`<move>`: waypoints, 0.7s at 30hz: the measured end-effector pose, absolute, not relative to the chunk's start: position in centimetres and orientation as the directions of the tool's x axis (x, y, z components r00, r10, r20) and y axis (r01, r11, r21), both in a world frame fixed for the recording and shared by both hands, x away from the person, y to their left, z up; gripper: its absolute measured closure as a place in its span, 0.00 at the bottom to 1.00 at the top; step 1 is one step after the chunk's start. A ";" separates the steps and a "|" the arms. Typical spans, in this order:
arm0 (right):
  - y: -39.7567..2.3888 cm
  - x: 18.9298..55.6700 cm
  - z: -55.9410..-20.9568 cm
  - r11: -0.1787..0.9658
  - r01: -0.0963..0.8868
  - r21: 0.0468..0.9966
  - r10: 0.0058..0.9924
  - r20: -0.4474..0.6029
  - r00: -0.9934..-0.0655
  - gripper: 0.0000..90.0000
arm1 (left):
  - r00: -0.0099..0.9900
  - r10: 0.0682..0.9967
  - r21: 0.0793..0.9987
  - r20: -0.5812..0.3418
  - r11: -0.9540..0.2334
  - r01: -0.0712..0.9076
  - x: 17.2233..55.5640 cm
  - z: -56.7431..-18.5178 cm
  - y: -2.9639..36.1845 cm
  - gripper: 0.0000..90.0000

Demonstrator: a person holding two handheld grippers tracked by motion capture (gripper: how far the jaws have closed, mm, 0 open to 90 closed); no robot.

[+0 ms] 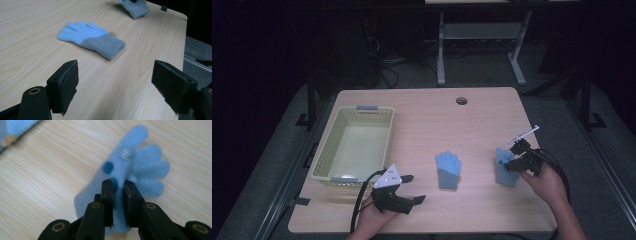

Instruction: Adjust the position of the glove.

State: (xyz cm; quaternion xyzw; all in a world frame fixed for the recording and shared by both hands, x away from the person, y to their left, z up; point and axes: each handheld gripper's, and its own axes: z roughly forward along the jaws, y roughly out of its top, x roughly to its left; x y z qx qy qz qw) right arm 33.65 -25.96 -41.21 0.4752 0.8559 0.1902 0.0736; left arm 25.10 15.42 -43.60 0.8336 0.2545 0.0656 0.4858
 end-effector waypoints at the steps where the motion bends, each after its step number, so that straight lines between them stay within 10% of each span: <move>1: -25.7 33.6 -40.9 0.476 0.785 0.397 0.842 0.054 -0.537 0.89 | 0.862 0.488 0.843 -0.137 -0.399 0.360 25.1 -43.6 15.4 0.24; 21: -19.3 33.7 -36.3 0.574 0.652 0.496 0.727 0.058 -0.684 0.89 | 0.860 0.490 0.845 -0.143 -0.393 0.364 25.2 -43.6 15.6 0.24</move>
